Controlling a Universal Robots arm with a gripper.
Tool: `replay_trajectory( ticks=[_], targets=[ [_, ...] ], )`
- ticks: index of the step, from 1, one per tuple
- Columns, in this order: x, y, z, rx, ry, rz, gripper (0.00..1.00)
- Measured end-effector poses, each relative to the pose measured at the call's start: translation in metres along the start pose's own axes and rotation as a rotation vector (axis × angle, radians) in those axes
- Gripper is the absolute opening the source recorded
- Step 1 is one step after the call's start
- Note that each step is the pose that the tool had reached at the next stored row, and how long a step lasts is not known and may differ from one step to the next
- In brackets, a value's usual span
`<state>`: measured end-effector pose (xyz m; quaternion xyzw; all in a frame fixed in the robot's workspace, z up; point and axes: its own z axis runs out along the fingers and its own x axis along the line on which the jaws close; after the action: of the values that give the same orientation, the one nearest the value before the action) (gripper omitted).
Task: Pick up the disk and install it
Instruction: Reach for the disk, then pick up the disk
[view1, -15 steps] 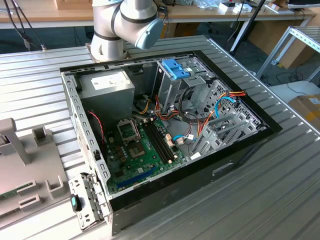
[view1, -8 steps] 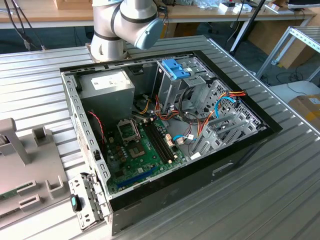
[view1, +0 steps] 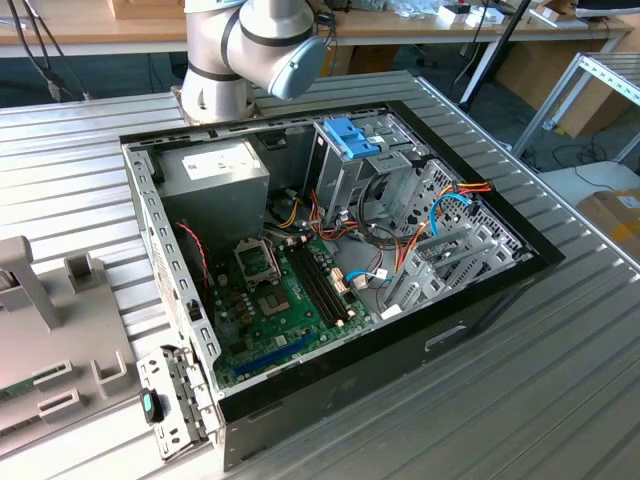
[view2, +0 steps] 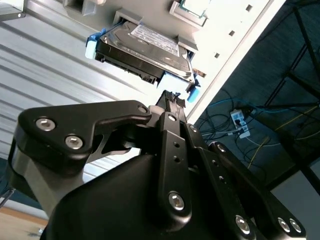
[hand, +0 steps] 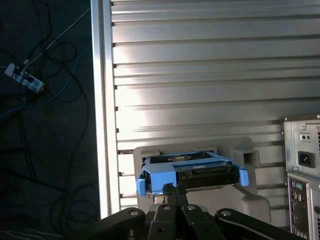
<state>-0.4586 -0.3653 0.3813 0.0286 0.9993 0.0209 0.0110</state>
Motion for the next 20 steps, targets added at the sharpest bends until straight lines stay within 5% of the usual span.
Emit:
replay_trajectory(
  ticks=[15, 20],
  targets=[
    [0.0001, 0.0, 0.0019, -0.0001, -0.0001, 0.0, 0.11],
    [0.0005, 0.0, 0.0019, -0.0013, 0.0027, -0.065, 0.11]
  ],
)
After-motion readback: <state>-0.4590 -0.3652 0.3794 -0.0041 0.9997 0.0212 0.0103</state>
